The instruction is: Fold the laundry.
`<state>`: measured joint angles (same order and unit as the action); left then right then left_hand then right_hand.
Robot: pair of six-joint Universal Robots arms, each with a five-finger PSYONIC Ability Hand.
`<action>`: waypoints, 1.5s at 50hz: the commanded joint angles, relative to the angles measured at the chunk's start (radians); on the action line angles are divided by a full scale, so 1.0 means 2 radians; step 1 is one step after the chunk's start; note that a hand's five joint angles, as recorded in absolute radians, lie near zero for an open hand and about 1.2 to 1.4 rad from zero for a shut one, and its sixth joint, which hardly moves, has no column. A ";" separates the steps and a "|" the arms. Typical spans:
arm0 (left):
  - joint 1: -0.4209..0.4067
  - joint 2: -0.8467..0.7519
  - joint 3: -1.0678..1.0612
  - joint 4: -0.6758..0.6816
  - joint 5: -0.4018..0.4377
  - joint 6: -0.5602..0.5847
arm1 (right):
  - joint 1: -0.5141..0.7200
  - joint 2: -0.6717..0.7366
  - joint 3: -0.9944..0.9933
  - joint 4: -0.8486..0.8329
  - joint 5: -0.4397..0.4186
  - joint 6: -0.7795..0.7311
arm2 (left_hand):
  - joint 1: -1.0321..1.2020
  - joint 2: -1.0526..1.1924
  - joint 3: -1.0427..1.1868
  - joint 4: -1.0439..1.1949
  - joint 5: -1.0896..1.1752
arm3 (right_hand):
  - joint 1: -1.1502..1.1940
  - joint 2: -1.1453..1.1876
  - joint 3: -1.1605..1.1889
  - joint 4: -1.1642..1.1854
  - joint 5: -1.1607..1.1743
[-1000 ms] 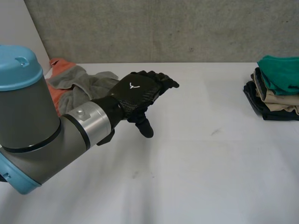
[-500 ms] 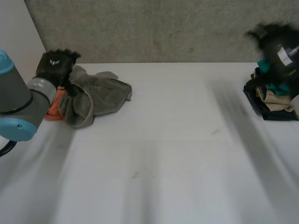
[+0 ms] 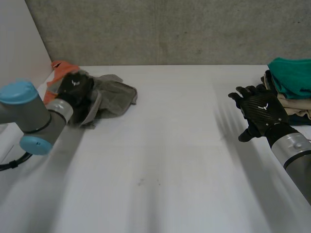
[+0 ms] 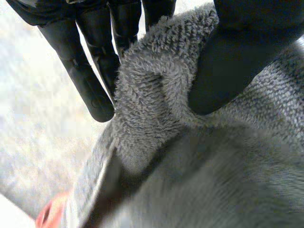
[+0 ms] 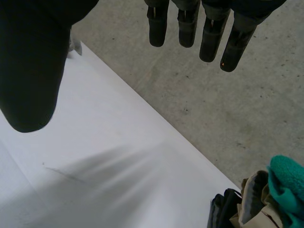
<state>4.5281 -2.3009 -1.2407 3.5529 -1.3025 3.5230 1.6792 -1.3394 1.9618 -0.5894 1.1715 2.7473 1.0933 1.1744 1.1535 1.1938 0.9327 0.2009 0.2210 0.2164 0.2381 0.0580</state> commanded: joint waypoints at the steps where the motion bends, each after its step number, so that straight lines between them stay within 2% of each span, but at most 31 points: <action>1: -0.098 0.162 -0.118 0.013 0.003 -0.145 | 0.000 -0.001 -0.001 -0.001 0.008 0.001 | 0.151 0.111 0.121 0.101 0.145 | -0.013 -0.023 -0.021 -0.032 -0.029; 6: -0.200 0.199 -0.179 0.020 0.023 -0.227 | 0.001 -0.001 -0.002 -0.001 0.017 0.001 | 0.151 0.111 0.121 0.101 0.145 | -0.013 -0.023 -0.021 -0.032 -0.029; 7: -0.213 0.194 -0.184 0.021 0.027 -0.231 | 0.001 -0.001 -0.002 -0.001 0.020 0.001 | 0.028 -0.012 -0.002 -0.022 0.021 | -0.013 -0.023 -0.021 -0.032 -0.029; 9: -0.235 0.178 -0.188 0.027 0.033 -0.229 | 0.003 -0.001 -0.004 0.002 0.030 0.001 | -0.394 -0.434 -0.424 -0.444 -0.401 | -0.013 -0.023 -0.021 -0.032 -0.029; 10: -0.253 0.160 -0.183 0.034 0.035 -0.218 | 0.003 -0.001 -0.004 0.004 0.033 0.001 | -0.412 -0.452 -0.442 -0.462 -0.419 | -0.013 -0.023 -0.021 -0.032 -0.029; 13: -0.260 0.147 -0.172 0.037 0.032 -0.195 | 0.003 -0.001 -0.005 0.011 0.040 0.002 | -0.459 -0.500 -0.489 -0.510 -0.466 | -0.013 -0.023 -0.021 -0.032 -0.029; 17: -0.231 0.145 -0.158 0.024 0.027 -0.154 | 0.003 -0.001 -0.009 0.027 0.041 0.003 | -0.455 -0.495 -0.485 -0.505 -0.462 | -0.013 -0.023 -0.021 -0.032 -0.029; 18: -0.205 0.147 -0.157 0.015 0.022 -0.143 | 0.004 -0.001 -0.010 0.032 0.041 0.003 | -0.452 -0.492 -0.482 -0.502 -0.459 | -0.013 -0.023 -0.021 -0.032 -0.029; 22: -0.153 0.163 -0.151 -0.023 0.012 -0.138 | 0.005 -0.004 -0.021 0.069 0.041 0.004 | -0.447 -0.488 -0.477 -0.497 -0.454 | -0.013 -0.023 -0.021 -0.032 -0.029; 28: -0.143 0.168 -0.151 -0.081 0.011 -0.135 | 0.006 -0.008 -0.062 0.187 0.040 0.006 | -0.437 -0.478 -0.467 -0.487 -0.444 | -0.013 -0.023 -0.021 -0.032 -0.029; 33: -0.146 0.182 -0.177 -0.158 -0.006 -0.132 | 0.006 -0.014 -0.106 0.335 0.032 -0.007 | -0.422 -0.463 -0.452 -0.473 -0.429 | -0.013 -0.023 -0.021 -0.032 -0.029; 36: -0.152 0.205 -0.202 -0.197 -0.018 -0.132 | 0.001 -0.021 -0.116 0.387 0.026 -0.035 | -0.411 -0.451 -0.441 -0.461 -0.418 | -0.013 -0.023 -0.021 -0.032 -0.029; 40: -0.181 0.227 -0.232 -0.200 -0.018 -0.133 | 0.000 -0.023 -0.100 0.384 0.010 -0.086 | -0.405 -0.445 -0.435 -0.455 -0.412 | 0.011 0.001 0.003 -0.008 -0.005; 45: -0.259 0.227 -0.244 -0.165 -0.024 -0.132 | 0.001 -0.021 -0.072 0.372 -0.014 -0.145 | -0.405 -0.445 -0.435 -0.455 -0.412 | 0.014 0.004 0.006 -0.005 -0.002; 47: -0.277 0.222 -0.244 -0.146 -0.034 -0.132 | 0.001 -0.020 -0.061 0.355 -0.024 -0.161 | -0.405 -0.445 -0.435 -0.455 -0.412 | 0.014 0.004 0.006 -0.005 -0.002; 55: -0.297 0.173 -0.235 -0.120 -0.089 -0.130 | 0.002 0.019 -0.054 0.315 -0.026 -0.163 | -0.369 -0.410 -0.400 -0.420 -0.376 | 0.012 0.002 0.005 -0.006 -0.003; 59: -0.335 0.153 -0.223 -0.112 -0.090 -0.123 | 0.001 0.020 -0.051 0.301 -0.024 -0.163 | -0.339 -0.379 -0.369 -0.389 -0.346 | 0.012 0.002 0.005 -0.006 -0.003; 62: -0.347 0.137 -0.218 -0.106 -0.091 -0.114 | 0.002 0.020 -0.050 0.292 -0.023 -0.161 | -0.331 -0.372 -0.361 -0.382 -0.338 | 0.012 0.002 0.005 -0.006 -0.003; 69: -0.355 0.102 -0.211 -0.071 -0.105 -0.063 | 0.000 0.020 -0.047 0.289 -0.020 -0.160 | -0.276 -0.316 -0.306 -0.326 -0.283 | 0.014 0.004 0.006 -0.005 -0.002; 75: -0.369 0.070 -0.199 -0.034 -0.143 -0.023 | 0.002 0.020 -0.042 0.289 -0.020 -0.160 | -0.201 -0.241 -0.231 -0.251 -0.208 | 0.014 0.004 0.006 -0.005 -0.002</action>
<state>3.8091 -2.1078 -1.6581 3.4195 -1.5238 3.4039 1.6810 -1.2984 1.8674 -0.0125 1.1310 2.4271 0.5061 0.4982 0.4990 0.5018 0.3280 0.2010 0.2210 0.2165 0.2381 0.0581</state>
